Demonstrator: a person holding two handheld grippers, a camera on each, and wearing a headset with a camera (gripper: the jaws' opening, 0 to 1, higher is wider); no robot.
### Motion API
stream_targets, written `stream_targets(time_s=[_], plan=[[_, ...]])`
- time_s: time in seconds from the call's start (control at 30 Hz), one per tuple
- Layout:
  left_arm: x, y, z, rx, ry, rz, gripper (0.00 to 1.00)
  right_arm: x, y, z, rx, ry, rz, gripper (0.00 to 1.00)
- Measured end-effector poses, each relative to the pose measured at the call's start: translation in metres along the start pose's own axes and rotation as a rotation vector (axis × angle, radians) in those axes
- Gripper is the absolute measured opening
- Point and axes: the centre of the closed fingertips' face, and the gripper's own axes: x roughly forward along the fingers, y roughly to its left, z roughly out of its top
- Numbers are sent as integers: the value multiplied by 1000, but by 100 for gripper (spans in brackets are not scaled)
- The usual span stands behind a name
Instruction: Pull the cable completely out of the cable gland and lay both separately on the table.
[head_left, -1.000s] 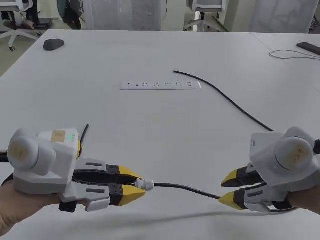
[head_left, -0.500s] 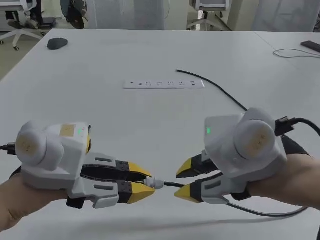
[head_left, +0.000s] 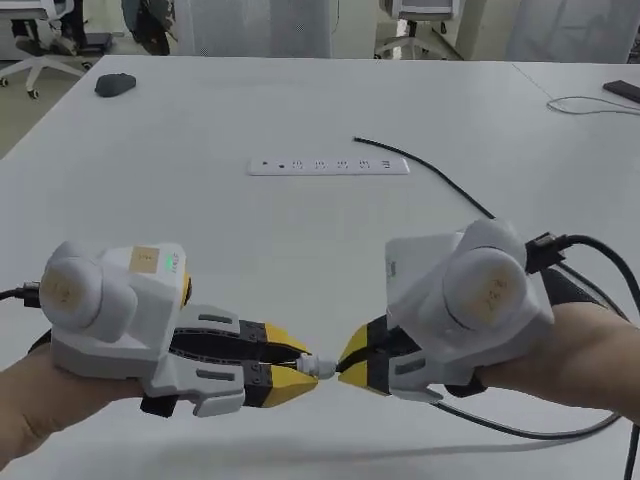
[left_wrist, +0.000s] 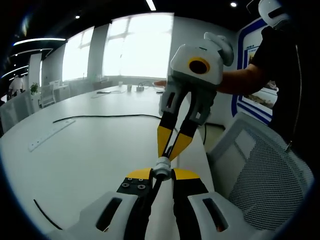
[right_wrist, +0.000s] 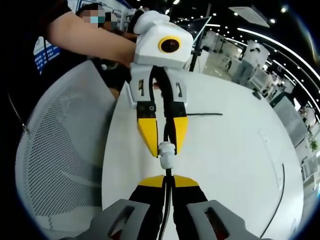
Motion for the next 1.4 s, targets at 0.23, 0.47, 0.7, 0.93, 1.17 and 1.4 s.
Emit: stream_targets(time_s=[0.23, 0.47, 0.7, 0.93, 1.17, 1.4], plan=[[-2, 3, 0, -8, -8, 10, 15, -8, -8, -29, -2, 65, -36, 0], [-6, 6, -2, -4, -10, 22, 15, -16, -17, -65, 48, 123, -62, 0], [-13, 10, -7, -7, 5, 38, 15, -22, -25, -102, 81, 191, -98, 0], [-15, 11, -12, -12, 19, 49, 15, -25, -29, -123, 102, 217, -116, 0], [-16, 9, -13, -15, 21, 51, 15, -29, -33, -142, 129, 246, -132, 0], [-22, 9, -16, -17, 29, 61, 15, -33, -32, -168, 161, 287, -143, 0]])
